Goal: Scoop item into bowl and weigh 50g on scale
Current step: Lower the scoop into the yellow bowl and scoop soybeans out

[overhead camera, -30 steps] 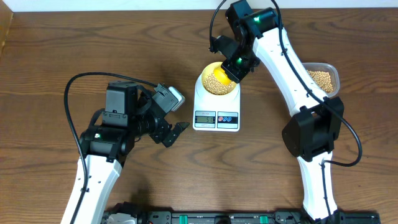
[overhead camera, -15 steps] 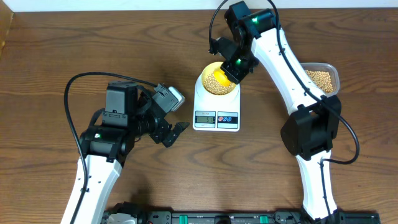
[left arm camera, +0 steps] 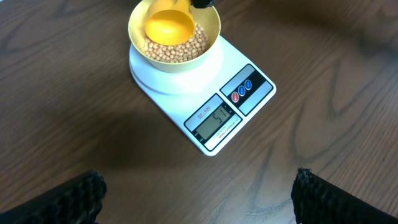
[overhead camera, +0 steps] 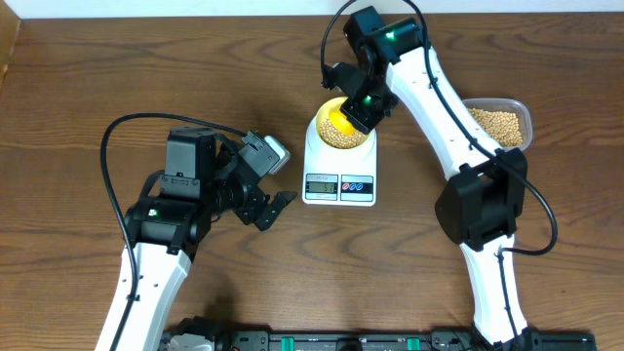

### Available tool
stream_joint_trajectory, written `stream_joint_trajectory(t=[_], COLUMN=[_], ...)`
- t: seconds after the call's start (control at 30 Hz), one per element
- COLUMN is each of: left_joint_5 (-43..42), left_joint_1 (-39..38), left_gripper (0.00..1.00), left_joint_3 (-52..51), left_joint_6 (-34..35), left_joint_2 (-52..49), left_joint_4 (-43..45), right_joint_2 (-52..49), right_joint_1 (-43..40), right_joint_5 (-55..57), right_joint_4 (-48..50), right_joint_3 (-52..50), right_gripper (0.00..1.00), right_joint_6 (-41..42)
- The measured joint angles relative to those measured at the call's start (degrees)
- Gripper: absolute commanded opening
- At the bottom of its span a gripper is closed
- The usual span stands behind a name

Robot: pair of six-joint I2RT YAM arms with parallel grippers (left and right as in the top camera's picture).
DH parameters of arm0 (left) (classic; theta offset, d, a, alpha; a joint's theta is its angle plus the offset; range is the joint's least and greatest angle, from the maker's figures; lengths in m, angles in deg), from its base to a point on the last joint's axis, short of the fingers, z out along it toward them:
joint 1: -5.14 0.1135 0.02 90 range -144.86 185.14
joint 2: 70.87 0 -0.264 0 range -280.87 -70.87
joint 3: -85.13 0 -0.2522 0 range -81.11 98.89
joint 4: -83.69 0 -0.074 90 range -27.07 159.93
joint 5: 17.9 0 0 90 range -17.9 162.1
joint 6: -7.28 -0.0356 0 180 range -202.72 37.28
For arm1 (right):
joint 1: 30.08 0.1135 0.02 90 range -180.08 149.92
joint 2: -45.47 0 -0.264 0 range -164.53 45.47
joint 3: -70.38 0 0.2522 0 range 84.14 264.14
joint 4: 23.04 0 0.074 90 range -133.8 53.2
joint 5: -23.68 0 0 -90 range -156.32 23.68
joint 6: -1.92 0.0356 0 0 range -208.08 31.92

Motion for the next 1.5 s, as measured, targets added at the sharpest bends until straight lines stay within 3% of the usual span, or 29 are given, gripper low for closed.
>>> stream_joint_trajectory(t=[0.93, 1.5], left_joint_5=[0.0, 0.0], left_joint_1=[0.0, 0.0], left_gripper=[0.97, 0.98], left_joint_3=[0.0, 0.0], left_joint_6=[0.0, 0.02], left_joint_2=[0.0, 0.0], left_joint_4=[0.0, 0.0], right_joint_2=[0.0, 0.0], right_joint_1=[1.03, -5.46], right_joint_5=[-0.9, -13.81], right_joint_4=[-1.05, -2.01], right_joint_3=[0.0, 0.46], right_gripper=[0.01, 0.01], right_joint_6=[2.12, 4.22])
